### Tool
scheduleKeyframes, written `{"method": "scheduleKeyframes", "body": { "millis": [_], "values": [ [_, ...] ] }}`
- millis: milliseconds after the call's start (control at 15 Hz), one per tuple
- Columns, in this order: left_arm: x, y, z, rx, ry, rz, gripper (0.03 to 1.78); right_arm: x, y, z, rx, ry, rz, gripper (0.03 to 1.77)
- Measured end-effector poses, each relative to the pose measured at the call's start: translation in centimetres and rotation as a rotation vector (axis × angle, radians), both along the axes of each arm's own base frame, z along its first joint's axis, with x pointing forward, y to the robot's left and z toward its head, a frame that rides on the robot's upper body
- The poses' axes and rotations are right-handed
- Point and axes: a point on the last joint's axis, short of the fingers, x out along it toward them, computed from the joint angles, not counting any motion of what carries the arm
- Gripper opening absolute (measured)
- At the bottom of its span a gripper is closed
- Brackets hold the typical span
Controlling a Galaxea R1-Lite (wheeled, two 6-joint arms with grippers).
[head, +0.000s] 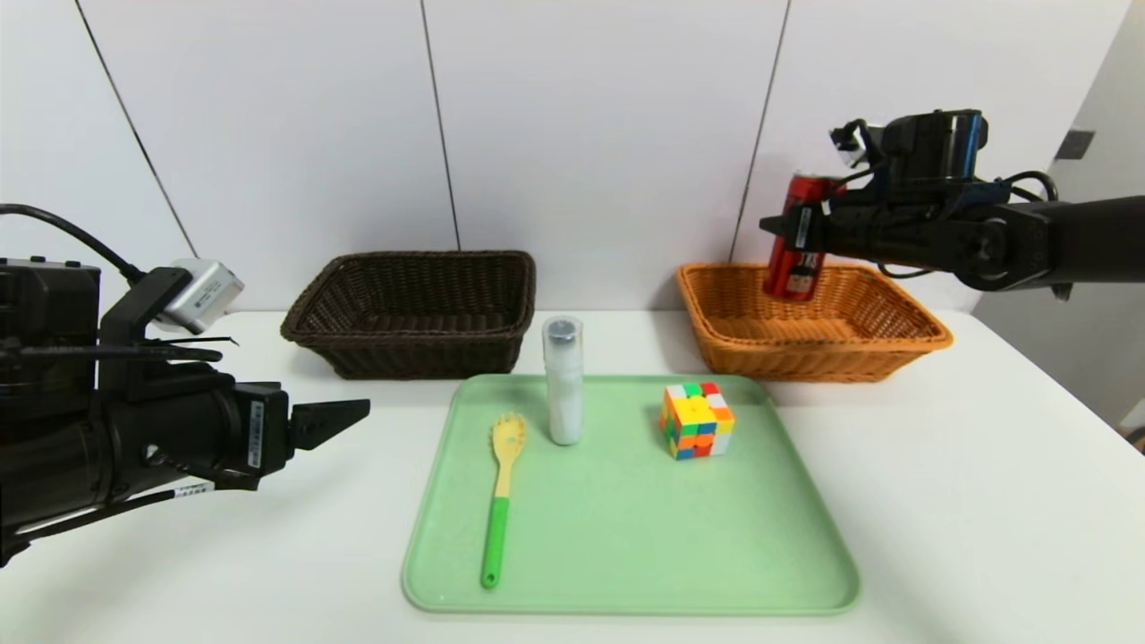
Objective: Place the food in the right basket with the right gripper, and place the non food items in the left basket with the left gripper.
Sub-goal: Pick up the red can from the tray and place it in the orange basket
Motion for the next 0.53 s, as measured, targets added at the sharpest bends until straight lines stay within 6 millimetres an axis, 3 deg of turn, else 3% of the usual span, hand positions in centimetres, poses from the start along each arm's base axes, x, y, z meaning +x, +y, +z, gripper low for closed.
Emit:
{"method": "scheduleKeyframes", "body": {
  "millis": [533],
  "values": [
    [0.6, -0.1, -0.1, 0.003, 0.008, -0.001, 1.69, 1.7, 0.9, -2.9, -0.001, 0.014, 0.017, 1.00]
  ]
}}
